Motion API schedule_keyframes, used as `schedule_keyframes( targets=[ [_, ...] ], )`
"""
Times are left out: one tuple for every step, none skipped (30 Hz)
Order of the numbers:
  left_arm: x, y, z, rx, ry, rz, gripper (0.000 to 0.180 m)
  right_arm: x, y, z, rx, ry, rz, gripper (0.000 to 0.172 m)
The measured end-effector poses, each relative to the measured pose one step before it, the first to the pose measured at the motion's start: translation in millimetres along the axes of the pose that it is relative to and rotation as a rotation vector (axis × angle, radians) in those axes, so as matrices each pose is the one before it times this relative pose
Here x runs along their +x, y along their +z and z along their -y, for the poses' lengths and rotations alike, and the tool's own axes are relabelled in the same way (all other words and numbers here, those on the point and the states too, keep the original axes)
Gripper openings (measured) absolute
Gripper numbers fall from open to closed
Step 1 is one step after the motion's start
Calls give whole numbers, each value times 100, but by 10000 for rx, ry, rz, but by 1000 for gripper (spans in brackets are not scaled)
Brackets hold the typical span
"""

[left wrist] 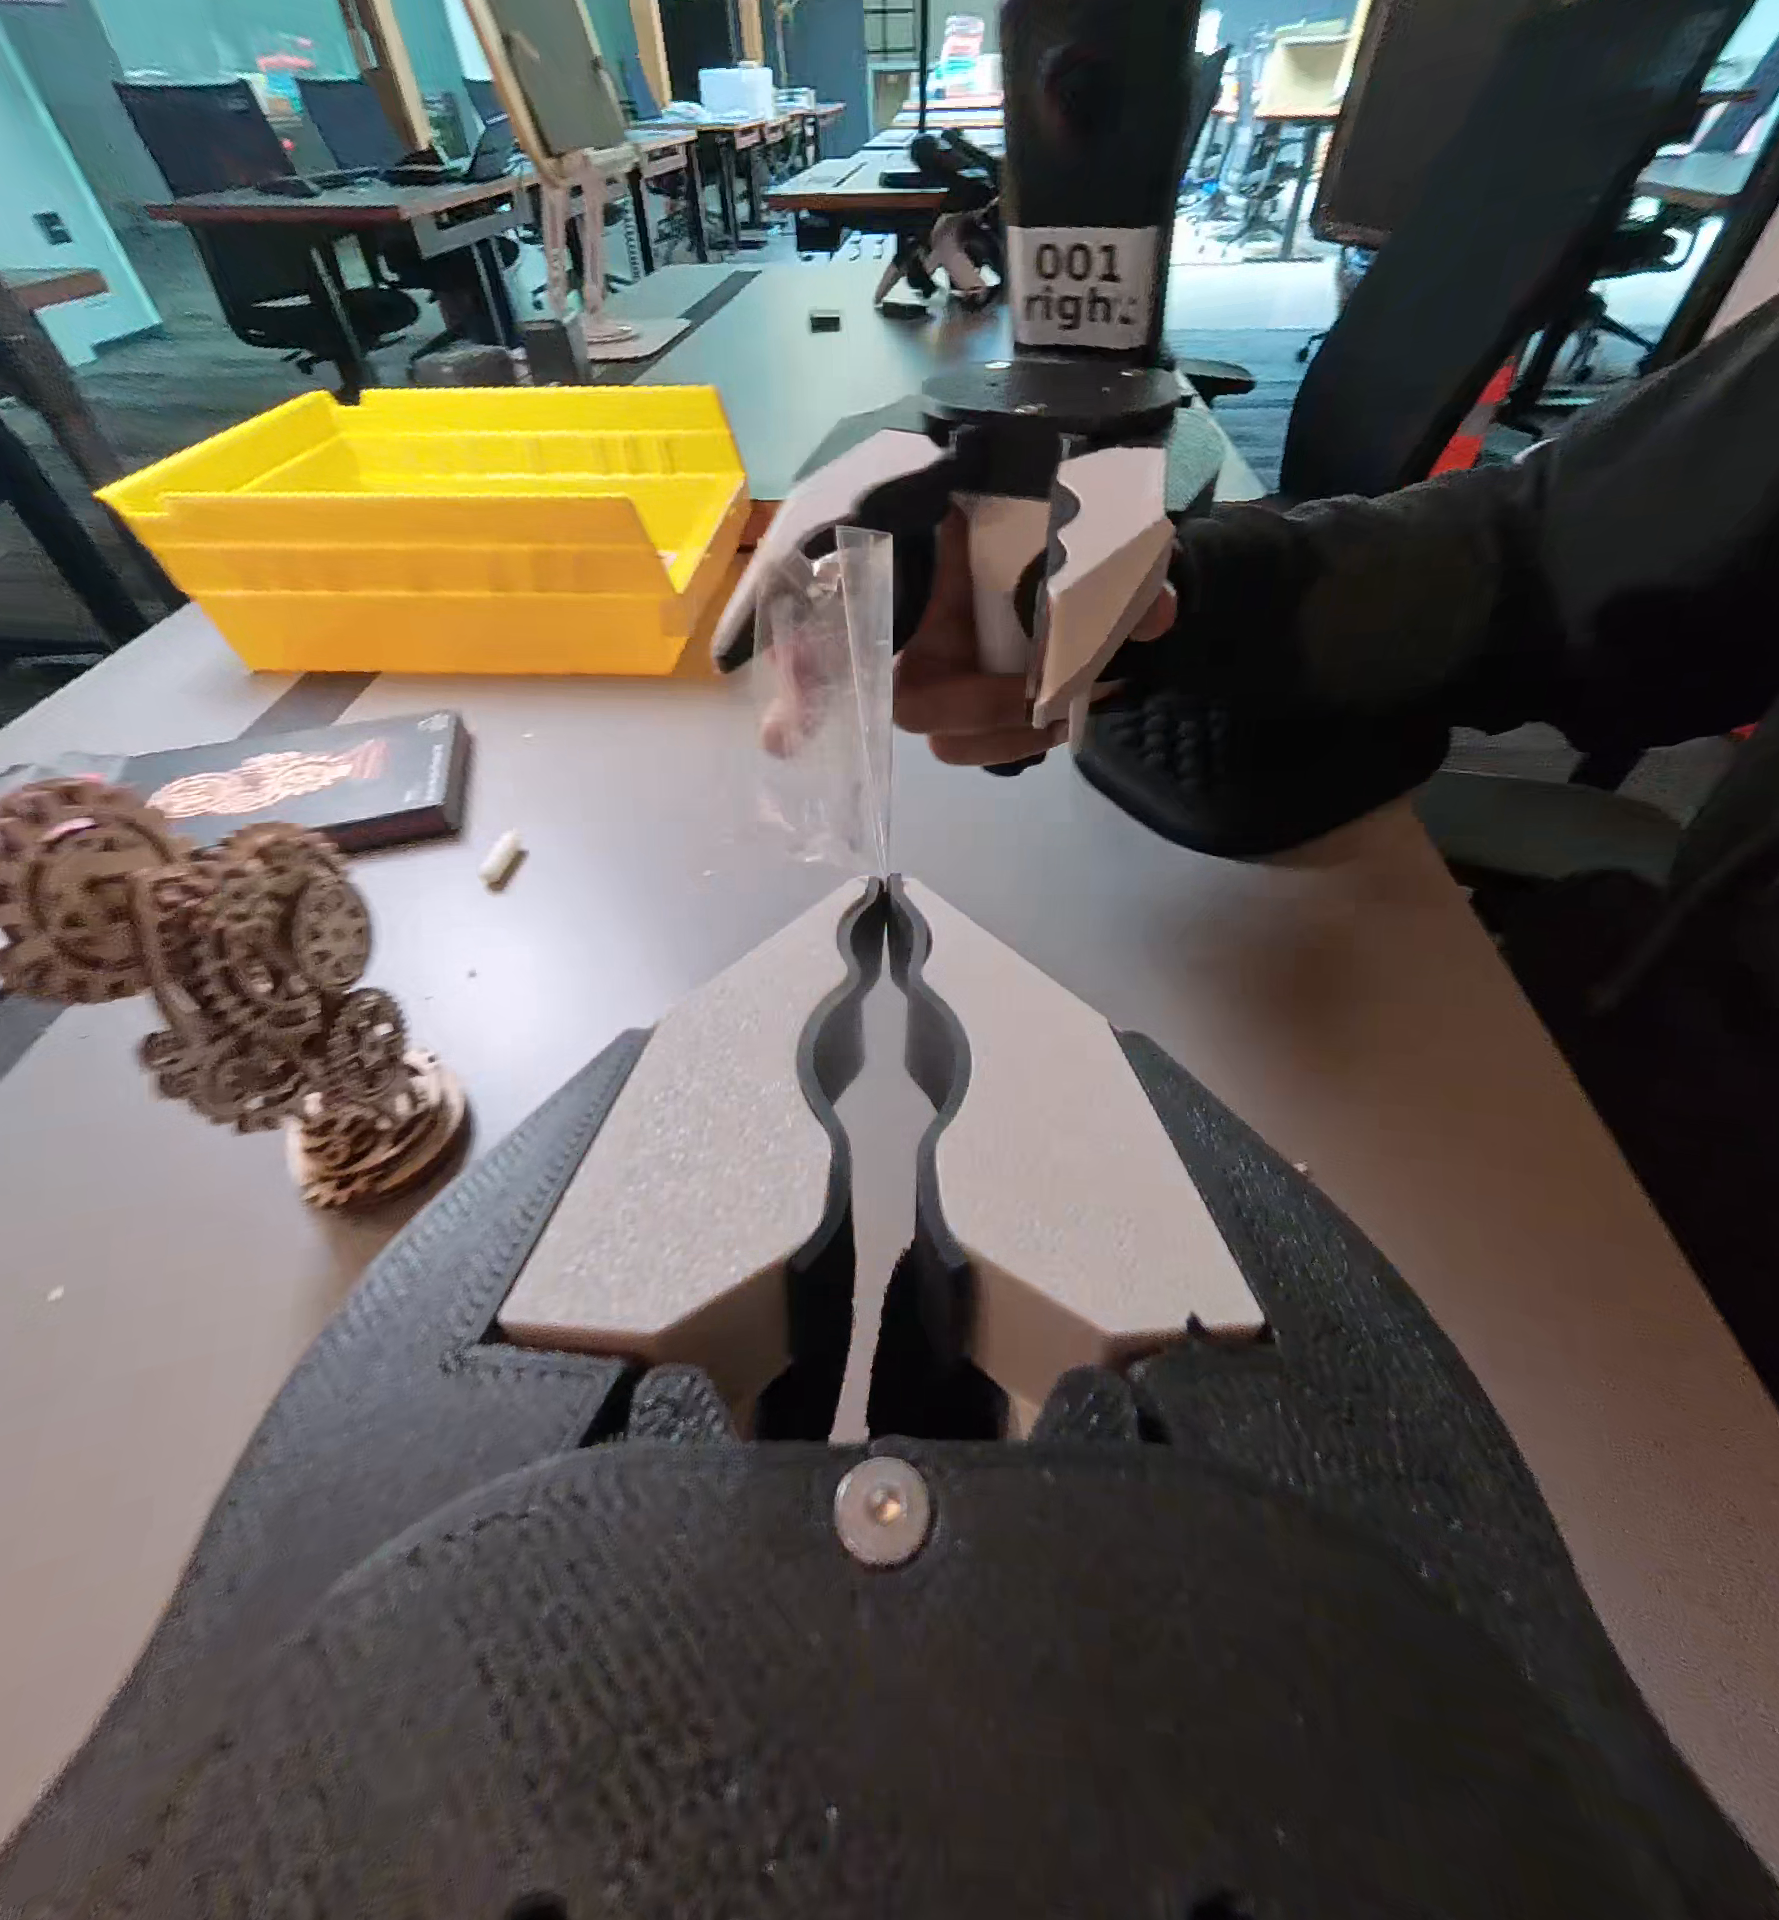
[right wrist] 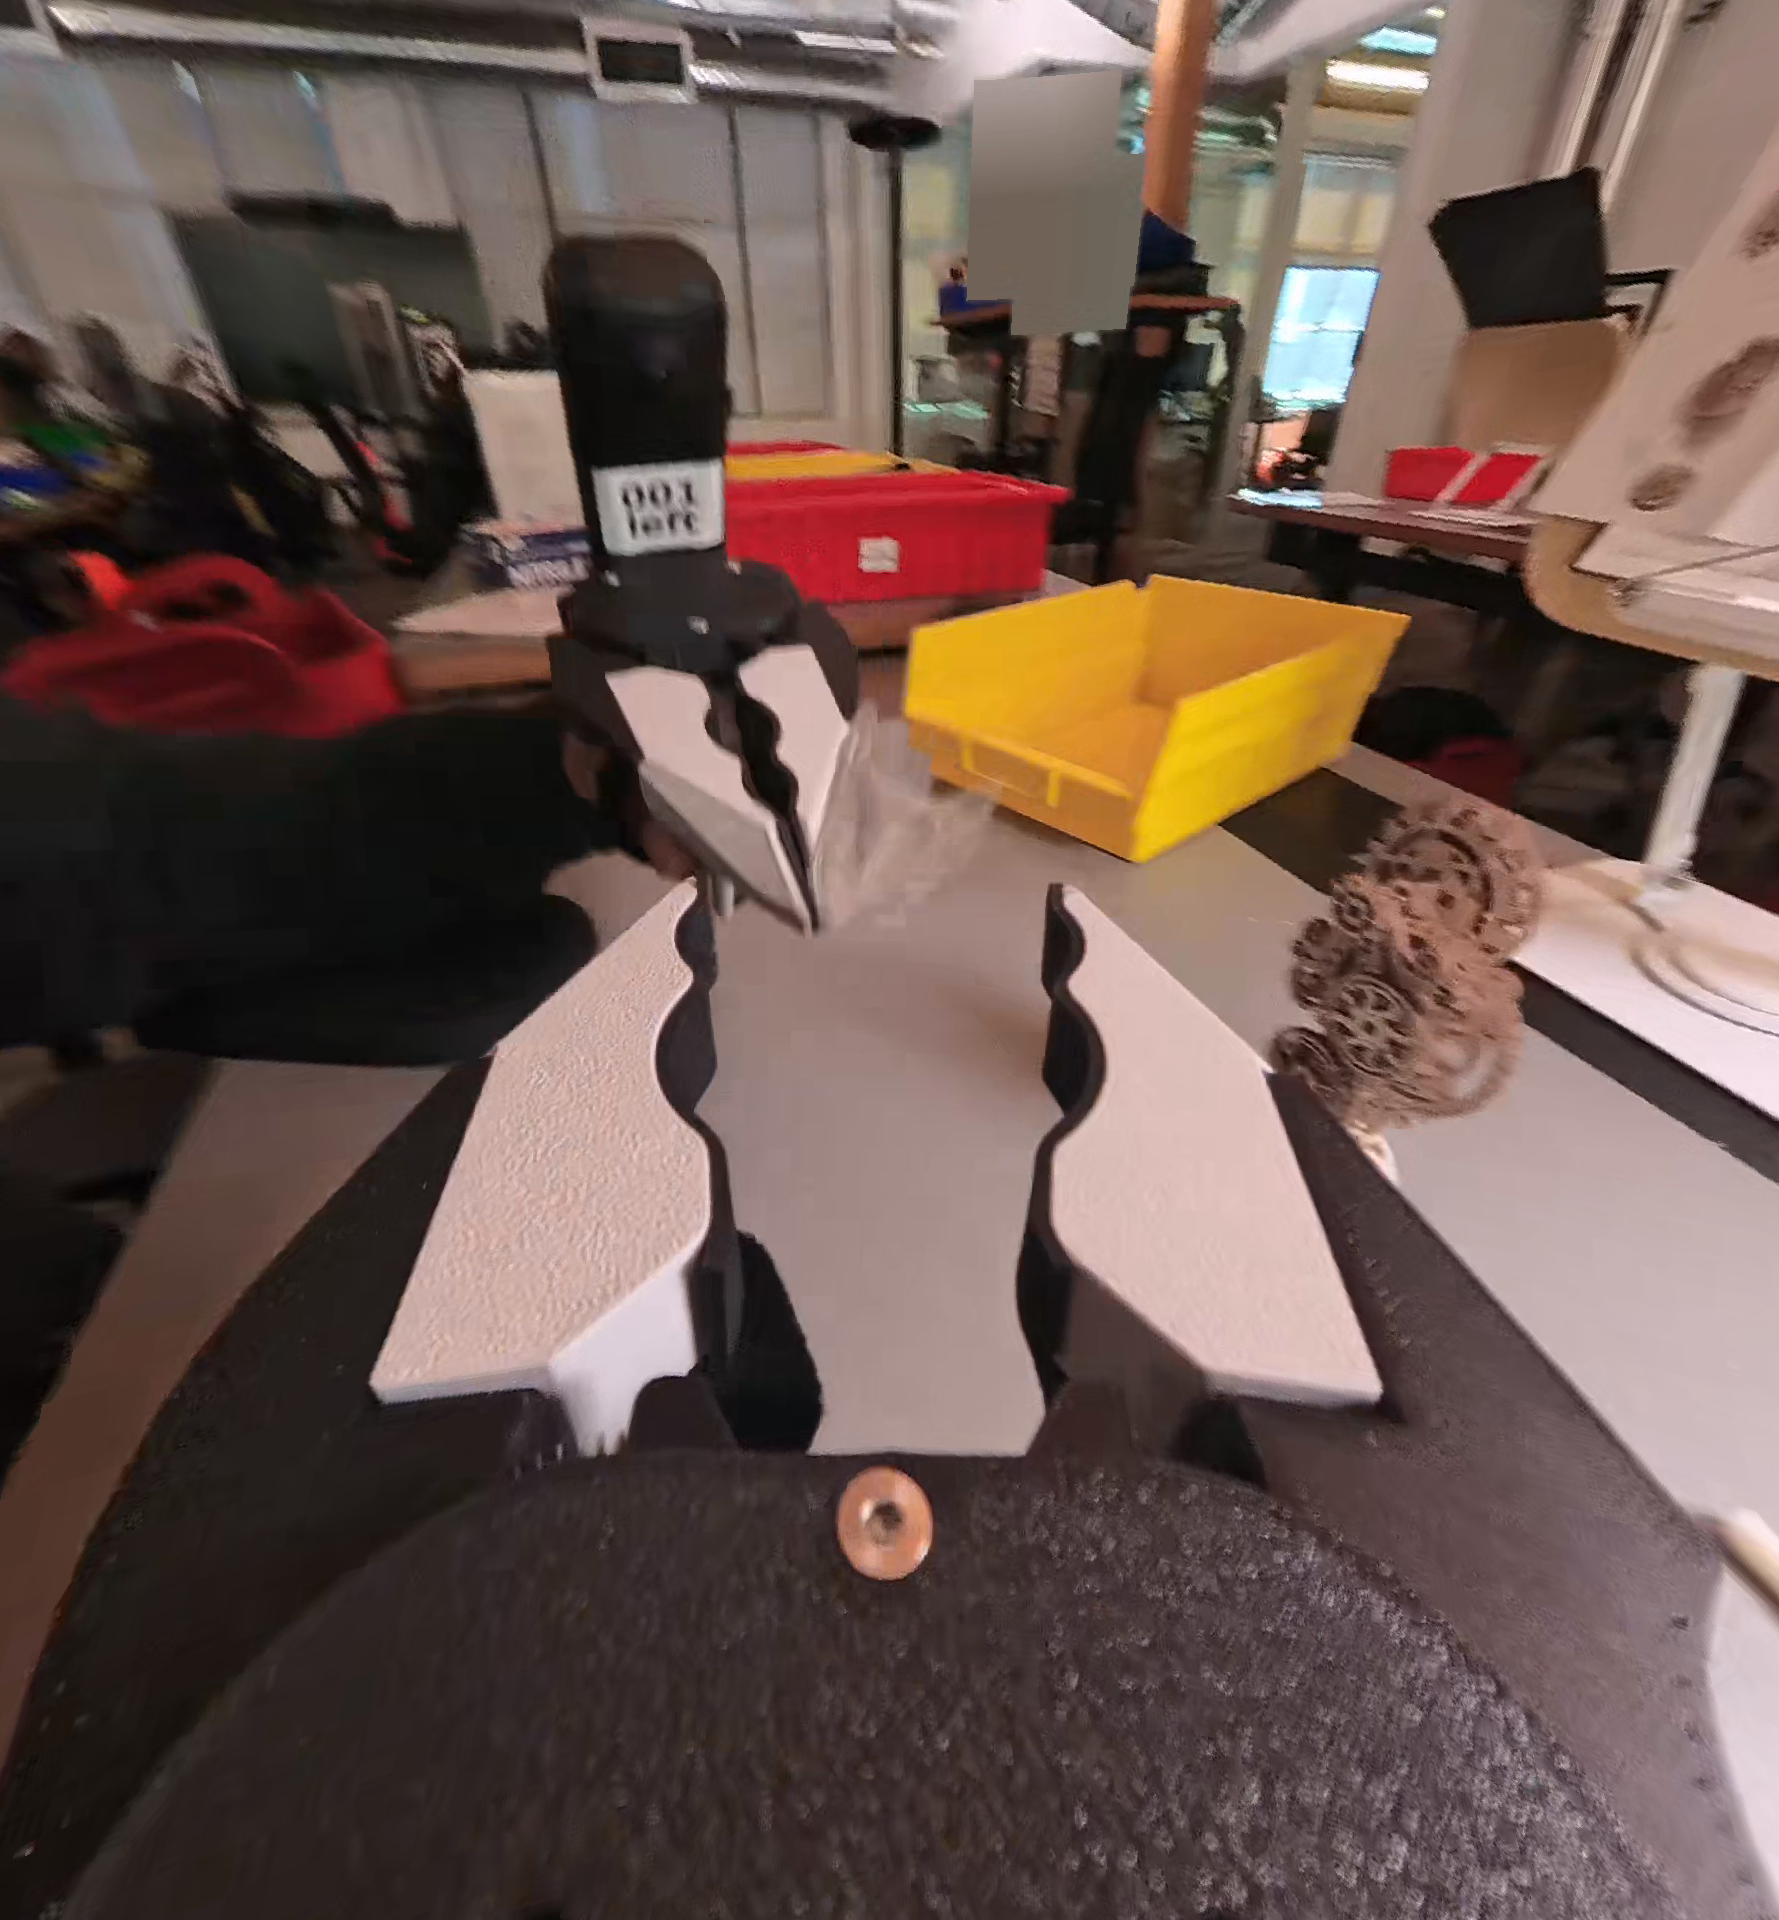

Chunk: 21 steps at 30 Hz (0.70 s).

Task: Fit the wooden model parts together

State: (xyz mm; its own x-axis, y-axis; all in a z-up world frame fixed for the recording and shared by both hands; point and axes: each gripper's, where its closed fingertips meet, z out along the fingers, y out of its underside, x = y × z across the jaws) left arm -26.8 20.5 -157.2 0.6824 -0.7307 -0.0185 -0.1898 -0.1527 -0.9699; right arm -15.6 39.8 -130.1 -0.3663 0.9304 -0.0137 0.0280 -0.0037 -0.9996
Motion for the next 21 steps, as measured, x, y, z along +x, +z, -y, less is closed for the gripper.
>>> schedule_keyframes(
  targets=[
    [874,469,32,61,34,-88,0,-464,148,349,106,148,110,47],
    [536,342,75,74,62,49,0,-309,1,218,-23,-158,31,10],
    [55,118,223,148,-36,245,0,-292,-186,367,9,-405,76,0],
    [-136,-191,449,289,-117,275,0,354,-470,437,-92,-337,-182,0],
    [-227,-413,411,264,-216,263,11,1177,-839,597,-126,-230,-479,0],
    [-255,-498,168,85,-286,241,27,1972,-1223,773,-56,-214,-743,0],
    [-333,-581,-14,19,-265,311,39,2935,-1445,661,-127,-209,-1050,0],
    [-415,-626,-59,117,-178,412,45,3911,-1422,213,-332,-225,-1335,0],
    [-515,-600,-172,186,-99,479,46,4743,-1142,-336,-517,-316,-1589,0],
    [-488,-510,-343,167,-50,435,48,5069,-607,-844,-578,-383,-1636,0],
    [-527,-374,-529,66,-6,403,48,4913,61,-1333,-619,-281,-1515,0],
    [-599,-233,-564,1,27,400,47,4250,711,-1886,-760,-181,-1215,0],
    [-477,-125,-473,-16,-2,264,47,3211,1188,-2291,-880,-100,-782,0],
    [-508,-36,-376,-98,-52,230,47,2325,1351,-2348,-918,-16,-513,8],
    [-451,-22,-313,-160,1,169,47,1726,1226,-1894,-712,39,-444,24],
    [-437,-57,-215,-111,48,165,48,1093,797,-1226,-398,57,-354,42],
    [-513,-110,-107,-21,29,226,48,305,252,-434,-36,49,-120,51],
    [-478,-135,-94,1,2,203,48,-229,-258,293,320,57,-11,54],
    [-412,-82,-155,-44,-22,154,48,-587,-487,602,414,-28,40,56],
    [-388,-25,-144,-51,-30,133,47,-820,-566,638,325,-132,58,57],
    [-342,27,-84,6,-18,107,47,-1140,-628,698,271,-164,152,56]
  ],
)
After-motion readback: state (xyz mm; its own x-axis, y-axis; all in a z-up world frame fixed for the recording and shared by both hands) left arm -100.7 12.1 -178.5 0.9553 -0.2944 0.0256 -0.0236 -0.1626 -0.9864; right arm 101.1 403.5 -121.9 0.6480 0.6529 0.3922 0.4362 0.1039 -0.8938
